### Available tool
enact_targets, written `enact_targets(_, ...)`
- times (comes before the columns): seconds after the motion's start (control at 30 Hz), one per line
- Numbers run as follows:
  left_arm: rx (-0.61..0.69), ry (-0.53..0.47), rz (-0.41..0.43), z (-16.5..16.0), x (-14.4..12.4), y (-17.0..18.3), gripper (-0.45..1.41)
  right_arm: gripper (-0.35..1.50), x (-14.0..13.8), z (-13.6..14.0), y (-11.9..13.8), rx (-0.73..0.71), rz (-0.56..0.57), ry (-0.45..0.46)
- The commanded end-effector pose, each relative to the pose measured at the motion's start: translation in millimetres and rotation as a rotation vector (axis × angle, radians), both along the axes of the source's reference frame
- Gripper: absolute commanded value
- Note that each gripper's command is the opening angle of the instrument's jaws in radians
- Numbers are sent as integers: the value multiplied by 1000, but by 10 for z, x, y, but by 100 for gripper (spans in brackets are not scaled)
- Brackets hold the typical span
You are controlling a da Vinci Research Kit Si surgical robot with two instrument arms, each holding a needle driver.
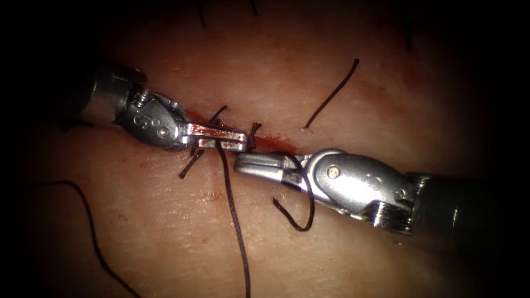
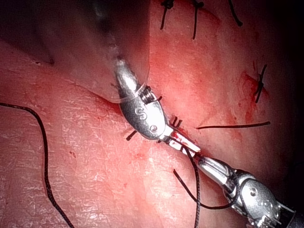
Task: Wound Closure
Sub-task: Wrap the thread counterclockwise twice around the right gripper using the left grippper
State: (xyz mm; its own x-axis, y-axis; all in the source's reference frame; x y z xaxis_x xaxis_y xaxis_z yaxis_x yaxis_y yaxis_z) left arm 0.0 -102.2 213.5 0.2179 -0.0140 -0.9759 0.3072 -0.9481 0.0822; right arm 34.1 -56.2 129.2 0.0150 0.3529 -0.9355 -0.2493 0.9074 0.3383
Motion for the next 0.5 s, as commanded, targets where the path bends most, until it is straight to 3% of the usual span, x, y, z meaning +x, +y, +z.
enact_targets(0.03, -1, -1, 8, 3, -6, -10, -45, -35, -3, 6, 4, 2, 57, 2)
enact_targets(0.27, 0, -7, 22, -3, -8, -22, -45, -35, -13, 9, 8, 19, 103, 21)
enact_targets(0.5, 4, 11, 41, -3, -14, -43, -45, -35, -6, 12, 11, 27, 134, 2)
